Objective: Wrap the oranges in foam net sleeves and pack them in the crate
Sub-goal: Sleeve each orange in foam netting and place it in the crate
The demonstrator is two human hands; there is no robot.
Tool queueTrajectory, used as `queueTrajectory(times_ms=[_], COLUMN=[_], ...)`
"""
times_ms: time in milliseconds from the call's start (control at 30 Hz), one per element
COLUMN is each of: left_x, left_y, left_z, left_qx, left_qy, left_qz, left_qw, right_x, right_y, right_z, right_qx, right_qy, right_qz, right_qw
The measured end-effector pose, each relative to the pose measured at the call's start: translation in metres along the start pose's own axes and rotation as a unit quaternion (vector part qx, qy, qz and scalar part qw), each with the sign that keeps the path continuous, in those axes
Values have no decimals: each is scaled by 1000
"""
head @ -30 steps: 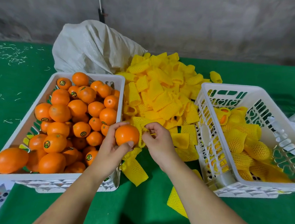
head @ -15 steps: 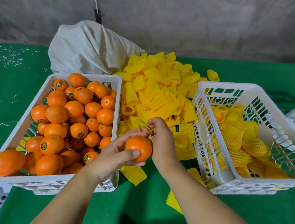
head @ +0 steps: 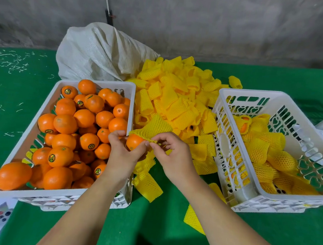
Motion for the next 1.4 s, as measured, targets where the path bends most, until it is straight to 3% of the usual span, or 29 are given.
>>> queueTrajectory(times_ms=[167, 333, 467, 600, 800, 900, 1033, 1167, 1267, 1400], left_x=[3, 7, 7, 7, 6, 4, -4, 0, 11, 5], left_y=[-1, 8, 7, 9, 5, 4, 2, 11, 10, 10], left_z=[-1, -4, 4, 4, -4, -4, -3, -2, 5, 9], left_qx=[20, 133, 149, 39, -91, -119, -89, 16, -10, 20], left_qy=[52, 186, 146, 95, 13, 18, 24, -17, -88, -51], left_qz=[54, 170, 101, 45, -38, -21, 31, -3, 31, -127], left_qw=[997, 958, 973, 994, 995, 993, 995, 1000, 996, 990], right_x=[4, 1, 3, 6, 14, 11, 1, -3, -3, -4], right_y=[13, 13, 5, 4, 25, 24, 24, 20, 19, 18], right_z=[-9, -14, -4, 0, -15, -18, -23, -22, -18, -14], right_qx=[44, 45, 11, -68, -65, -41, 8, -8, -1, -26], right_qy=[-20, 41, 46, 93, 68, 53, 48, 24, 36, 34], right_qz=[-3, 0, 60, 113, 209, 187, 83, 24, 32, 35], right_qw=[999, 998, 997, 987, 973, 980, 995, 999, 999, 998])
Point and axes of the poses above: each hand's wrist, its own y-axis away from the middle knuckle, its own z-axis out of the back of the hand, x = y × z, the point moved 2 cm from there along -y, towards the middle knuckle, and after that the axes turned 14 degrees about -x, right-handed, at the moved point
